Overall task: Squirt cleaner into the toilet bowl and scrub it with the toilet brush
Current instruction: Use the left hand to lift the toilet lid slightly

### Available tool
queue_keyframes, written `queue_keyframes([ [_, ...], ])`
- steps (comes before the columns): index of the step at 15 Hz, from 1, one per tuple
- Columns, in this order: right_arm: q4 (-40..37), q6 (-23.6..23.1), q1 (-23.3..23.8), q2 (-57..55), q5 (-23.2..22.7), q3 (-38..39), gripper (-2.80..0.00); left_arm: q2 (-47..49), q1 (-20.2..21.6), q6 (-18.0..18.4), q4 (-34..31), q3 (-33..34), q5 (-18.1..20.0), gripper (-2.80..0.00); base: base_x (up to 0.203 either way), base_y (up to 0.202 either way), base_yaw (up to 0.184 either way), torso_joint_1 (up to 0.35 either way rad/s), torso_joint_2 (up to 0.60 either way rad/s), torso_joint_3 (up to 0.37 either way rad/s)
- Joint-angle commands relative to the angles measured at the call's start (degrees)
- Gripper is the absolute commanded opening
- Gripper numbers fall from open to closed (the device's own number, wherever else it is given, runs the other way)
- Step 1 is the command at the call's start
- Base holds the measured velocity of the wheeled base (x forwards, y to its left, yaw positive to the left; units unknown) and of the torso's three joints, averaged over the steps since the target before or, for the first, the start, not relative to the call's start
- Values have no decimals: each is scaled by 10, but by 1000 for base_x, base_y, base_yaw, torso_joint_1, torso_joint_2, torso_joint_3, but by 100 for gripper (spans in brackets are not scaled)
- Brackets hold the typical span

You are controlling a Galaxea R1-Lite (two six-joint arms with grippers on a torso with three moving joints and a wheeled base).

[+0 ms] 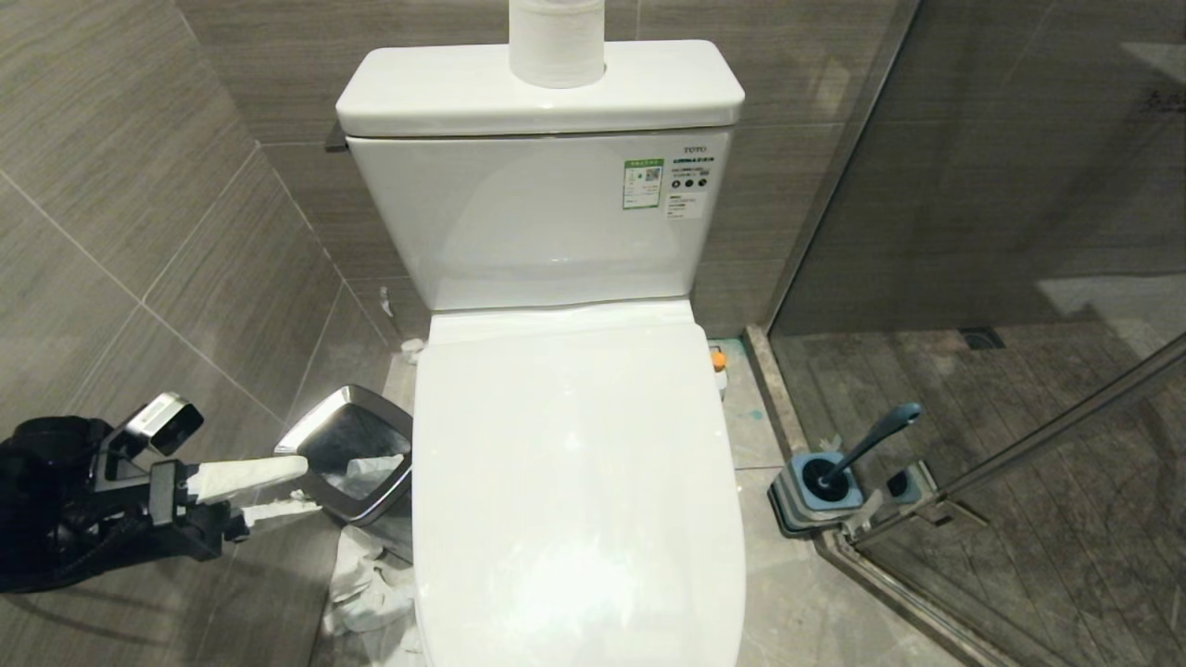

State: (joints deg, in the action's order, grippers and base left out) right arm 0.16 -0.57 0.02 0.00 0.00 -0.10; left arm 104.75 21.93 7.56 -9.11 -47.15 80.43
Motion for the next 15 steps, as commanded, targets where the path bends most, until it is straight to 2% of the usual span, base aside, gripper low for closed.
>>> queue_keyframes([
  [1, 0, 0, 0, 0, 0, 0, -280, -10, 1, -4, -5, -10, 5, 0, 0, 0, 0, 0, 0, 0],
  [10, 0, 0, 0, 0, 0, 0, -280, -6, 1, -10, -7, -15, 4, 0, 0, 0, 0, 0, 0, -4],
  [15, 0, 0, 0, 0, 0, 0, -280, 1, 1, -8, -7, -15, 3, 0, 0, 0, 0, 1, 2, -160],
])
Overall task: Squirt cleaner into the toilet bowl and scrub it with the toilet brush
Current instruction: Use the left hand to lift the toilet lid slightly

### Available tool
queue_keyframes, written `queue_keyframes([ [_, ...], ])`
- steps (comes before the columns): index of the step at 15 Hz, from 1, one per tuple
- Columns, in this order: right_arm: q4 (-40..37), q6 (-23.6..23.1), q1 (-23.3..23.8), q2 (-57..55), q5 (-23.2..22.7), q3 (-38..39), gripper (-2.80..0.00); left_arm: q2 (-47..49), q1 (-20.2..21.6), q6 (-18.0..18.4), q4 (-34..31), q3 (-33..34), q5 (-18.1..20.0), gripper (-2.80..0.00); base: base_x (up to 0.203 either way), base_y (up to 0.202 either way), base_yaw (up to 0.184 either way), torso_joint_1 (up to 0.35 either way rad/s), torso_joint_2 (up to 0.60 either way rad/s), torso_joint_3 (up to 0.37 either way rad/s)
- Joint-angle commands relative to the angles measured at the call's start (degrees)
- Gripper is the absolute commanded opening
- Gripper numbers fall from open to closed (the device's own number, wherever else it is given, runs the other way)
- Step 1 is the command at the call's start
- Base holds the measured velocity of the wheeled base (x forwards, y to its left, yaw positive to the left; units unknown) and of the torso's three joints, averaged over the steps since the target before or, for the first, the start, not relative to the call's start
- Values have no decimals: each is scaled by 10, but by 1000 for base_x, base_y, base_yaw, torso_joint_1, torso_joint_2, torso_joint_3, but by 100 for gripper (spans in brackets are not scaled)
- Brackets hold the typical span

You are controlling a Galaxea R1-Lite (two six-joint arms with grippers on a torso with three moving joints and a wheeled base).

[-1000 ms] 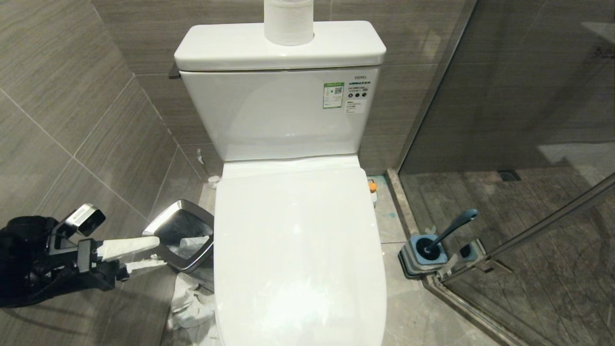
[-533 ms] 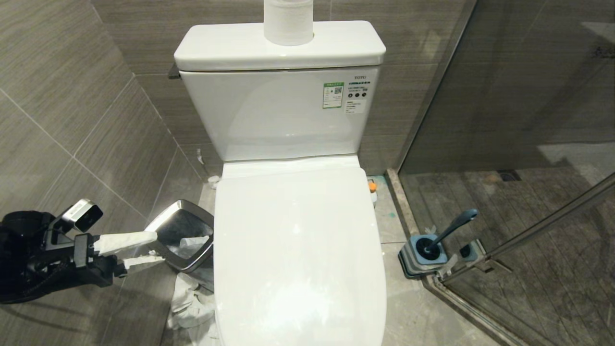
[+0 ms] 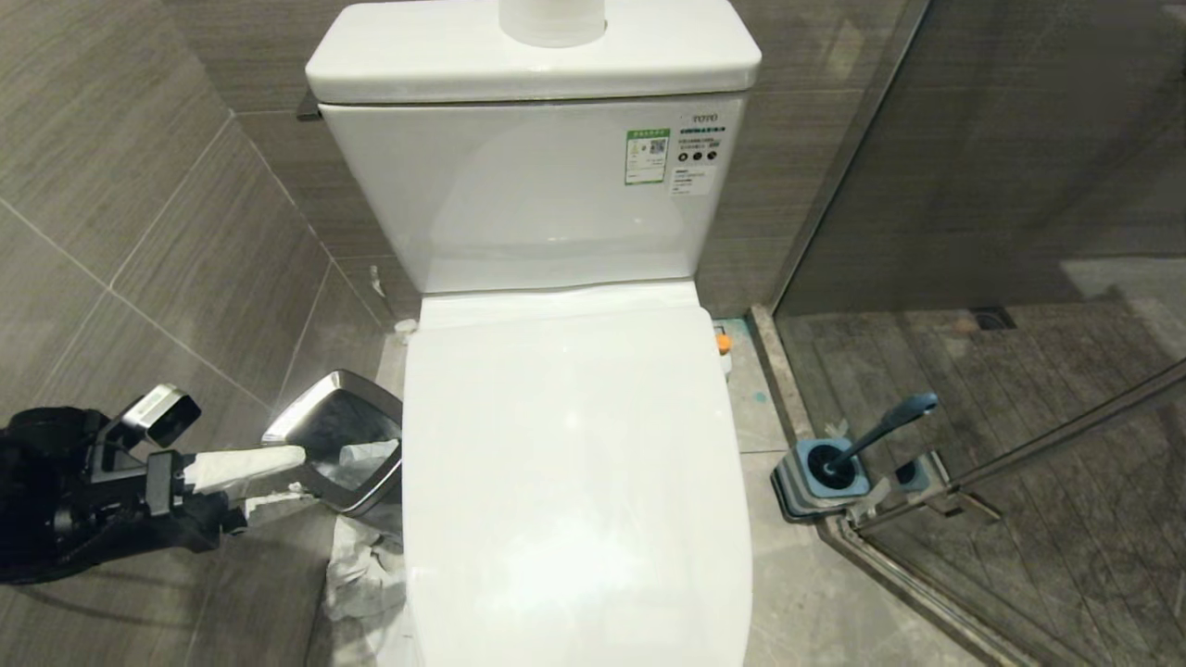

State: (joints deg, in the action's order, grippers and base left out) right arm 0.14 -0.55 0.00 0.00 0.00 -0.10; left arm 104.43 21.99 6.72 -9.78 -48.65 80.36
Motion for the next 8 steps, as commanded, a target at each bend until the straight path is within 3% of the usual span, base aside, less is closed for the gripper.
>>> queue_keyframes([
  [1, 0, -1, 0, 0, 0, 0, -280, 7, 1, 1, -1, -1, 4, 0, 0, 0, 0, -2, 7, -202],
  [4, 0, -1, 0, 0, 0, 0, -280, 10, 2, 2, -1, 0, 5, 0, 0, 0, 0, 2, 3, -185],
  [8, 0, -1, 0, 0, 0, 0, -280, 4, 14, 15, 1, 38, 34, 0, 0, 0, 0, 3, 3, -42],
])
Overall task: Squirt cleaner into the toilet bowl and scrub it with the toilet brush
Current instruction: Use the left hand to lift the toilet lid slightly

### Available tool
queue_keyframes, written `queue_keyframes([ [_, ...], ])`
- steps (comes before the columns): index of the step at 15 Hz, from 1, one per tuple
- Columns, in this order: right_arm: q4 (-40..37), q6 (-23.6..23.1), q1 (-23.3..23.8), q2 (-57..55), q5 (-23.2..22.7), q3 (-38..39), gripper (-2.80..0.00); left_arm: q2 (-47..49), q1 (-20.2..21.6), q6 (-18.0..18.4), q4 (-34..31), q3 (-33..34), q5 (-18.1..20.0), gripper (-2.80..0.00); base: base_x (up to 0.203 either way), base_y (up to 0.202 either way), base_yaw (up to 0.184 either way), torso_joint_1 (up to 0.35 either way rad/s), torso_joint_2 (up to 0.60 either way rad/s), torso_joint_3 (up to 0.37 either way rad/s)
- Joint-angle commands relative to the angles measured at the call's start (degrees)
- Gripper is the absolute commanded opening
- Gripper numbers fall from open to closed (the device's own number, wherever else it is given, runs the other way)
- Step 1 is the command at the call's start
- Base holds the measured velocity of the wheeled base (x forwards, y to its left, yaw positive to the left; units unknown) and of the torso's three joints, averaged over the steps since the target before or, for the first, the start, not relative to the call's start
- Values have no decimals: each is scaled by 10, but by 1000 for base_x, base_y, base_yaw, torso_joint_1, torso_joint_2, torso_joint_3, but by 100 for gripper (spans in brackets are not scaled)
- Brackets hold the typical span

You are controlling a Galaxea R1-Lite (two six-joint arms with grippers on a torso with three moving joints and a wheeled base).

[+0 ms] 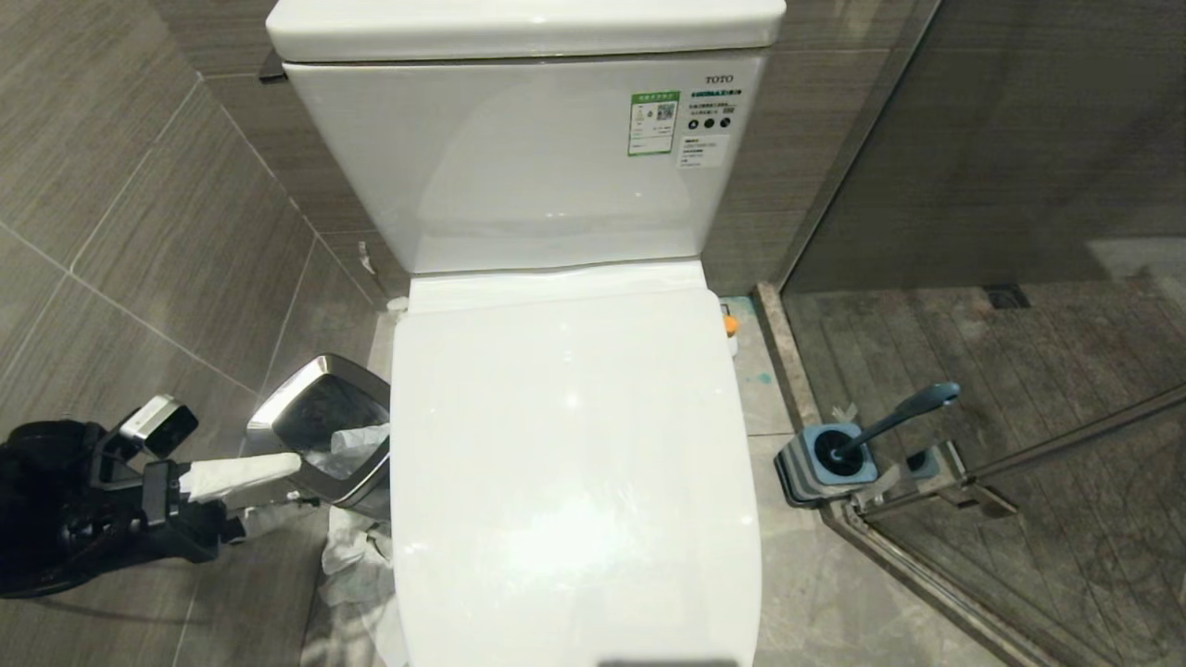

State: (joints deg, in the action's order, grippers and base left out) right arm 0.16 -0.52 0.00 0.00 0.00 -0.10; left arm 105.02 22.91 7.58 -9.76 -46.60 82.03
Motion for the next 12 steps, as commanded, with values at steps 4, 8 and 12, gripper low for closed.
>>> queue_keyframes([
  [4, 0, -1, 0, 0, 0, 0, -280, 3, 14, 160, 1, 91, 43, 0, 0, 0, 0, 0, 0, 0],
  [8, 0, 0, 0, 0, 0, 0, -280, -7, 14, 291, -7, 162, 49, 0, 0, 0, 0, 0, 0, 0],
  [12, 0, -1, 0, 0, 0, 0, -280, -11, 15, 415, -46, 227, 32, 0, 0, 0, 0, 0, 0, 0],
])
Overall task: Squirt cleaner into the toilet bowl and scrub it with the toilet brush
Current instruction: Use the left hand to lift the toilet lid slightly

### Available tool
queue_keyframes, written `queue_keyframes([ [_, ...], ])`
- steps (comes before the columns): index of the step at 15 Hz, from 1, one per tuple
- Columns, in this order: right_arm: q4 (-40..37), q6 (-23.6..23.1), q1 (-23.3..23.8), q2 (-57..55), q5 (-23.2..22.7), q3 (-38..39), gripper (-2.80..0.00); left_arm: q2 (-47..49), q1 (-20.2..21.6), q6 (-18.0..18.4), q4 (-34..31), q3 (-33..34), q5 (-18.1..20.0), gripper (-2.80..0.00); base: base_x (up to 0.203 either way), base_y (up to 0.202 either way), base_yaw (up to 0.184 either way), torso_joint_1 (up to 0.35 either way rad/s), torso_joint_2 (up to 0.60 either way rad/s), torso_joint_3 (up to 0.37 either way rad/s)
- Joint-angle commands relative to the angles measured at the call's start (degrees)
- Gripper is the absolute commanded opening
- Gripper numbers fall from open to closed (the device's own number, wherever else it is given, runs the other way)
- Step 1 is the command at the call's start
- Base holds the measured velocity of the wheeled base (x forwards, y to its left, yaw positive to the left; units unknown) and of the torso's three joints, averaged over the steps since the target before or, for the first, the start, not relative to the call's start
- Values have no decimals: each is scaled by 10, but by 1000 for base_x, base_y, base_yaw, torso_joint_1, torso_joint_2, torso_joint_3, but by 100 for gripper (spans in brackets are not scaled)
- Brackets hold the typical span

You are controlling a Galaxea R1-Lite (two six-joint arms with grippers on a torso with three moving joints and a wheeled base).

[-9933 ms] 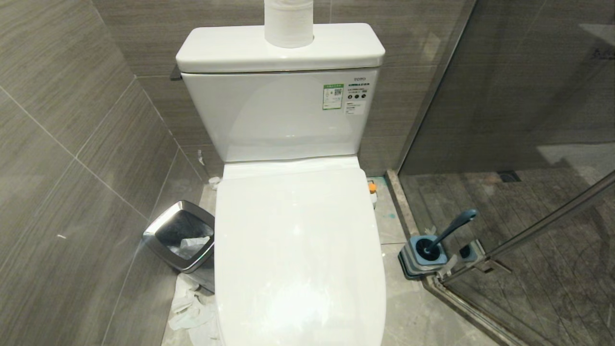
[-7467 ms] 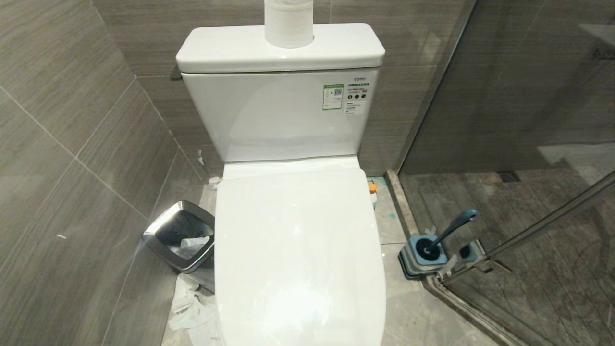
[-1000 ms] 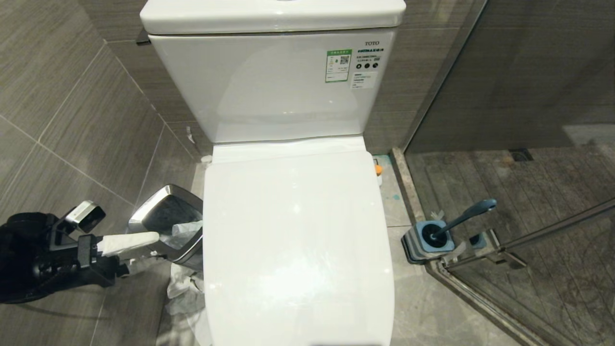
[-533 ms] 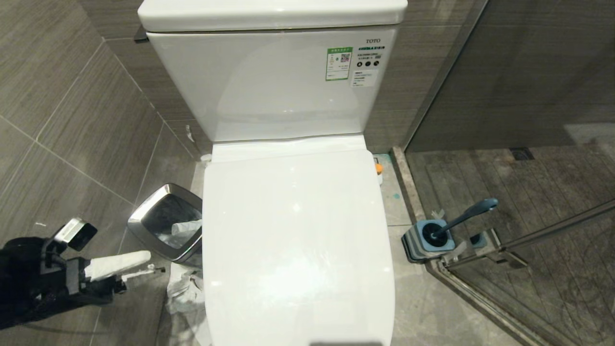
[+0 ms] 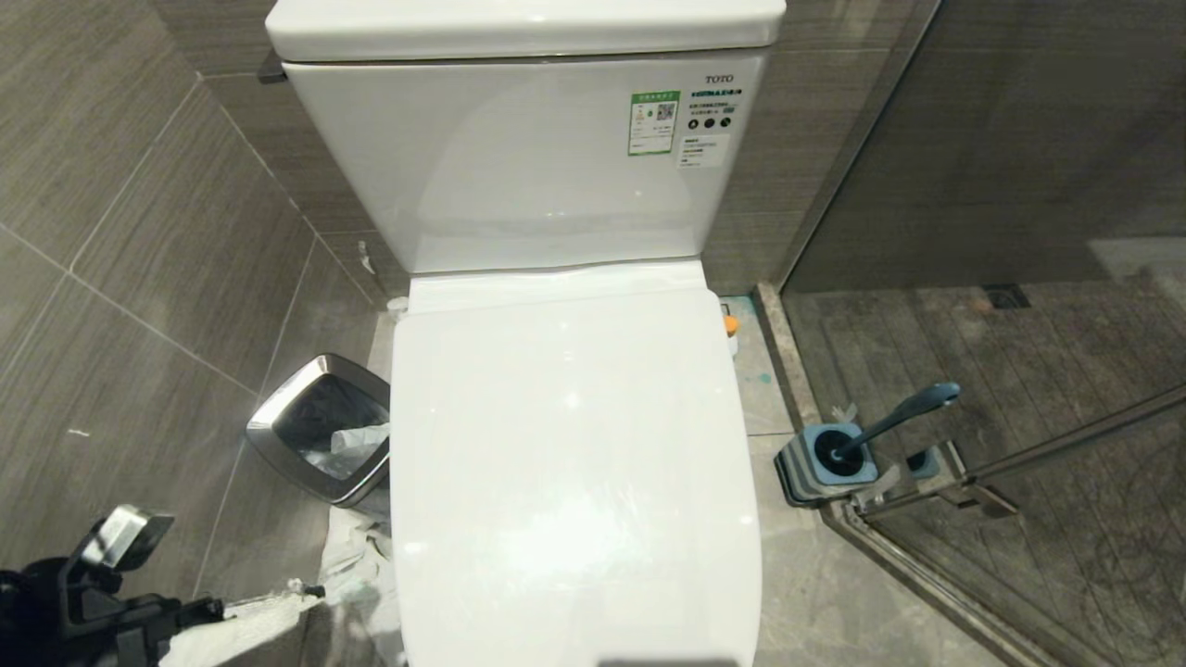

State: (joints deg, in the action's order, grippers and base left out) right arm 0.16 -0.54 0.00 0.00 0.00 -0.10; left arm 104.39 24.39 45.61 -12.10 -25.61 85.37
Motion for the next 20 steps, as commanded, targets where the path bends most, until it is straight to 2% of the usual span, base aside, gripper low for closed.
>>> queue_keyframes([
  [1, 0, 0, 0, 0, 0, 0, -280, -7, -3, 62, -44, 19, -14, 0, 0, 0, 0, 0, 0, 0],
  [3, 0, 0, 0, 0, 0, 0, -280, -5, -7, 99, -59, 33, -39, 0, 0, 0, 0, 0, 0, 0],
  [4, 0, -1, 0, 0, 0, 0, -280, -3, -10, 105, -58, 34, -59, 0, 0, 0, 0, 0, 0, 0],
  [6, 0, -1, 0, 0, 0, 0, -280, 10, -15, 109, -53, 31, -76, 0, 0, 0, 0, 0, 0, 0],
  [9, 0, -1, 0, 0, 0, 0, -280, 42, -29, 126, 7, 29, -86, 0, 0, 0, 0, 0, 0, 0],
  [11, 0, -1, 0, 0, 0, 0, -280, 51, -15, 126, 32, 17, -87, 0, 0, 0, 0, 0, 0, 0],
  [13, 0, -1, 0, 0, 0, 0, -280, 59, 19, 109, 20, -12, -89, 0, 0, 0, 0, 0, 0, 0],
  [14, 0, -1, 0, 0, 0, 0, -280, 60, 31, 84, -13, -38, -90, 0, 0, 0, 0, 0, 0, 0],
  [16, 0, -1, 0, 0, 0, 0, -280, 48, 47, 46, -120, -83, -88, 0, 0, 0, 0, 0, 0, 0],
  [19, 0, -1, 0, 0, 0, 0, -280, -14, 51, 29, -271, -132, -86, 0, 0, 0, 0, 0, 0, 0],
  [20, 0, -1, 0, 0, 0, 0, -280, -40, 47, 27, -303, -133, -87, 0, 0, 0, 0, 0, 0, 0],
])
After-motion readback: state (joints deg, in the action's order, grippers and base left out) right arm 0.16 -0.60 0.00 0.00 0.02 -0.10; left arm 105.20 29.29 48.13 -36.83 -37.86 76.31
